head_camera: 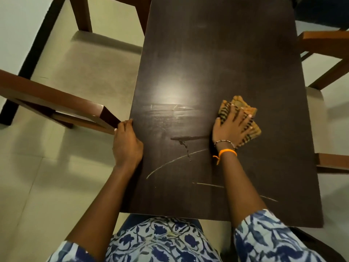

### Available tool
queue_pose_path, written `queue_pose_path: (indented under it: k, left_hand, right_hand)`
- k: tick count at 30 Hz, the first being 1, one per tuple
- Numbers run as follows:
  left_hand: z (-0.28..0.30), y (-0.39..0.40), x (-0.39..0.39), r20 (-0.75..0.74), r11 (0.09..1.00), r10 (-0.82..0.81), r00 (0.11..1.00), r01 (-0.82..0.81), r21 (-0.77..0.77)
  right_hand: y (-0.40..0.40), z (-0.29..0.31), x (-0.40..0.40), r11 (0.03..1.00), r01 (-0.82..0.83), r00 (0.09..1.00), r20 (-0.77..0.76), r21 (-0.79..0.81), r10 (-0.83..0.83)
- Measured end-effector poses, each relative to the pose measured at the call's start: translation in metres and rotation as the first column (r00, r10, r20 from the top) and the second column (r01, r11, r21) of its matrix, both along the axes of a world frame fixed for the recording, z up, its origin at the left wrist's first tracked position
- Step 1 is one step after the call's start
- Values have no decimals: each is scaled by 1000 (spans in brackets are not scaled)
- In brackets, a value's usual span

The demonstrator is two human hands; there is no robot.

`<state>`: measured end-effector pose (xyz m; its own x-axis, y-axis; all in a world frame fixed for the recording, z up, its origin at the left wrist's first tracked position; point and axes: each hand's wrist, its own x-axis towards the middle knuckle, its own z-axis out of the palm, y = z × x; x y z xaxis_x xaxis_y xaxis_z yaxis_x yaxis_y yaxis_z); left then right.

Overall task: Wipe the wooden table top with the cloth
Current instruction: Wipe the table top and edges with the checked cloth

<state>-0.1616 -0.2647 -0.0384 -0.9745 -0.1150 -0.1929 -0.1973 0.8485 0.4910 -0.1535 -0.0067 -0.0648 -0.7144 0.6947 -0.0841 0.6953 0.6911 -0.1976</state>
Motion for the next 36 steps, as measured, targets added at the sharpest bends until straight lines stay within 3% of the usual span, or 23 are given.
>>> queue_pose_path:
  k: [4, 7, 11, 13, 16, 20, 24, 26, 28, 31, 34, 36]
  left_hand:
    - [-1, -9, -2, -20, 999, -10, 1000, 11, 40]
    - [-4, -20, -5, -24, 1000, -5, 1000, 5, 0]
    - [-1, -28, -8, -24, 999, -23, 999, 22, -32]
    - [1, -30, -12, -19, 1000, 11, 1000, -11, -3]
    - [-4, -35, -20, 40, 987, 81, 996, -86, 133]
    - [-10, -45, -31, 233, 839, 189, 954, -280, 466]
    - [-12, -49, -37, 320, 752, 179, 930, -339, 565]
    - [-15, -50, -39, 325, 747, 172, 930, -338, 572]
    - [-19, -52, -42, 316, 754, 165, 934, -326, 571]
    - [-22, -53, -45, 282, 761, 152, 947, -294, 578]
    - [-21, -53, -46, 266, 775, 127, 956, -263, 575]
    - [-21, -52, -48, 262, 775, 125, 957, -260, 577]
  right_hand:
    - [-105, -3, -34, 952, -301, 953, -44, -48, 299]
    - [-166, -4, -49, 797, -595, 804, -71, -105, 591]
    - [-156, -5, -50, 648, -755, 654, -40, -98, 756]
    - [-129, -5, -45, 678, -730, 682, -44, -82, 730]
    - [-69, -8, -30, 824, -566, 824, -7, -33, 566]
    - [-3, -6, -4, 959, -284, 959, 18, 4, 284]
    - [-30, -2, -15, 1000, -20, 999, 33, 5, 20]
    - [-67, -1, -30, 996, -86, 995, 42, -21, 87]
    - [-113, -5, -37, 942, -333, 942, 19, -41, 334]
    - [-174, -11, -37, 706, -703, 711, -34, -88, 703]
    - [-183, -13, -54, 541, -835, 546, -23, -105, 838]
    - [-172, -14, -77, 515, -854, 517, -7, -69, 856]
